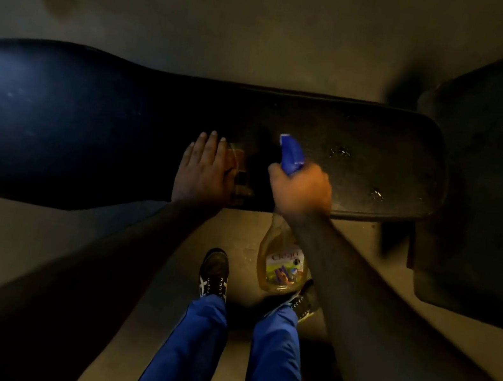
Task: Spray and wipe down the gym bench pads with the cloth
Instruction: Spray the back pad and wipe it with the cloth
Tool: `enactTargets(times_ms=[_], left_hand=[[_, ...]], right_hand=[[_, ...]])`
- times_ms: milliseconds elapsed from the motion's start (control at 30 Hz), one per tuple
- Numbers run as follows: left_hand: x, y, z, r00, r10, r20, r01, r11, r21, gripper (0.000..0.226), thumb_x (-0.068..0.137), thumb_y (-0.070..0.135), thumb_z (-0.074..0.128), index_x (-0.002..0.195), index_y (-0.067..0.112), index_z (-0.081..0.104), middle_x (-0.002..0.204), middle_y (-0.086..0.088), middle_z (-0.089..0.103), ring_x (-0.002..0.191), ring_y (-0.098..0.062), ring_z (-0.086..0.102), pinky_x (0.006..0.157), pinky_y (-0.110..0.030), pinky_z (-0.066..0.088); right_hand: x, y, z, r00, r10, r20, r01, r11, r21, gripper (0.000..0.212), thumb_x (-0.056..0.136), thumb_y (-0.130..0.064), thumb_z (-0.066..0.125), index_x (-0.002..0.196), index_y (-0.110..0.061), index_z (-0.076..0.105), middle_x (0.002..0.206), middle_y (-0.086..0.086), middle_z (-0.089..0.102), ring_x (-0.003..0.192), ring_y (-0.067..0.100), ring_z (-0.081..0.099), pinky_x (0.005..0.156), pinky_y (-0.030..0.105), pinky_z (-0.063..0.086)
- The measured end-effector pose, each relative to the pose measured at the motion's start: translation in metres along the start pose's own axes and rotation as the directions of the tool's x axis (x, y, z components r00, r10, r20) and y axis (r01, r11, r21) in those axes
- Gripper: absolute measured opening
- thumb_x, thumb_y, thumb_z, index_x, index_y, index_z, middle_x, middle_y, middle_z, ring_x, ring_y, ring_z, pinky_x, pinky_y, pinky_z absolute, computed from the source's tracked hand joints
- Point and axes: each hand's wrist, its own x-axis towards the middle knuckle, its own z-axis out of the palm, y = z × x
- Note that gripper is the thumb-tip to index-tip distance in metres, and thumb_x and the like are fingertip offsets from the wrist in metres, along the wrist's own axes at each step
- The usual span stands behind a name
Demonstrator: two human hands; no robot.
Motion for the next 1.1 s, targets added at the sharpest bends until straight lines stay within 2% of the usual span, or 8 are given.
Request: enactTargets(times_ms=[267, 367, 500, 567, 700, 833, 933, 1100], left_hand=[[0.007, -0.004, -0.005, 0.999, 0.023, 0.022, -0.022, 0.999, -0.028, 0.075, 0.097, 0.048, 0.042, 0.154, 0.009, 0.013, 0.163, -0.013, 0.012, 0.151, -0.025, 0.004, 0.122, -0.04, 0.002], [0.0, -0.006, -0.024, 0.994, 0.103, -0.022, -0.105, 0.984, -0.147, 0.069, 0.092, 0.041, 0.054, 0.15, 0.012, 0.03, 0.156, -0.01, 0.031, 0.147, -0.025, 0.023, 0.12, -0.038, 0.015], [-0.011, -0.018, -0.066, 0.972, 0.024, 0.235, 0.16, 0.665, -0.73, 0.03, 0.092, 0.023, 0.061, 0.123, 0.023, 0.061, 0.113, 0.001, 0.067, 0.1, -0.011, 0.066, 0.087, -0.038, 0.057], [-0.013, -0.025, -0.09, 0.947, 0.104, 0.303, 0.183, 0.601, -0.778, 0.021, 0.09, 0.012, 0.064, 0.109, 0.02, 0.066, 0.099, 0.002, 0.069, 0.089, -0.007, 0.067, 0.084, -0.035, 0.057], [-0.01, -0.032, -0.138, 0.91, 0.234, 0.343, 0.202, 0.472, -0.858, 0.039, 0.082, -0.016, 0.062, 0.099, 0.019, 0.059, 0.089, 0.006, 0.065, 0.076, 0.002, 0.067, 0.073, -0.018, 0.051], [0.0, -0.056, -0.161, 0.913, 0.227, 0.34, 0.201, 0.475, -0.857, 0.041, 0.08, -0.009, 0.068, 0.114, 0.013, 0.059, 0.104, -0.002, 0.067, 0.096, -0.012, 0.068, 0.083, -0.025, 0.055], [0.01, -0.08, -0.158, 0.974, 0.116, 0.197, 0.11, 0.516, -0.85, 0.051, 0.076, -0.006, 0.072, 0.12, 0.015, 0.055, 0.102, 0.001, 0.066, 0.095, -0.009, 0.066, 0.08, -0.024, 0.054], [0.01, -0.096, -0.141, 0.995, 0.019, 0.095, 0.061, 0.641, -0.765, 0.058, 0.071, 0.01, 0.075, 0.125, 0.016, 0.055, 0.102, 0.011, 0.063, 0.098, -0.006, 0.062, 0.087, -0.027, 0.052]], right_hand=[[0.017, -0.022, 0.015, 0.996, 0.084, 0.021, -0.082, 0.995, -0.055, 0.027, 0.09, -0.048, 0.065, 0.092, -0.022, 0.061, 0.088, 0.009, 0.073, 0.081, 0.026, 0.072, 0.08, 0.052, 0.061], [0.009, -0.035, 0.013, 0.998, 0.018, 0.06, -0.017, 1.0, -0.021, 0.019, 0.091, -0.042, 0.065, 0.095, -0.023, 0.062, 0.089, 0.008, 0.072, 0.083, 0.026, 0.071, 0.081, 0.05, 0.061], [-0.011, -0.069, 0.01, 0.994, -0.085, 0.063, 0.078, 0.991, 0.107, 0.006, 0.089, -0.029, 0.068, 0.09, -0.023, 0.066, 0.087, 0.003, 0.07, 0.084, 0.028, 0.07, 0.081, 0.05, 0.06], [-0.02, -0.092, 0.009, 0.982, -0.177, 0.059, 0.164, 0.969, 0.186, 0.005, 0.081, -0.024, 0.07, 0.08, -0.028, 0.068, 0.082, -0.004, 0.071, 0.082, 0.022, 0.07, 0.081, 0.049, 0.06], [-0.029, -0.141, 0.01, 0.888, -0.447, 0.11, 0.388, 0.855, 0.343, 0.024, 0.076, 0.001, 0.068, 0.08, -0.023, 0.071, 0.086, -0.005, 0.072, 0.081, 0.008, 0.066, 0.08, 0.03, 0.054], [-0.032, -0.182, 0.018, 0.801, -0.518, 0.301, 0.379, 0.827, 0.415, 0.032, 0.077, 0.001, 0.065, 0.087, -0.029, 0.073, 0.101, 0.003, 0.074, 0.085, 0.021, 0.068, 0.079, 0.036, 0.057], [-0.024, -0.196, 0.032, 0.735, -0.558, 0.385, 0.389, 0.812, 0.435, 0.035, 0.079, 0.003, 0.062, 0.095, -0.027, 0.073, 0.111, 0.014, 0.074, 0.09, 0.032, 0.07, 0.085, 0.041, 0.057], [-0.005, -0.2, 0.054, 0.663, -0.558, 0.499, 0.398, 0.828, 0.396, 0.044, 0.08, 0.011, 0.061, 0.12, -0.007, 0.068, 0.129, 0.003, 0.066, 0.107, -0.001, 0.063, 0.091, 0.019, 0.052]])
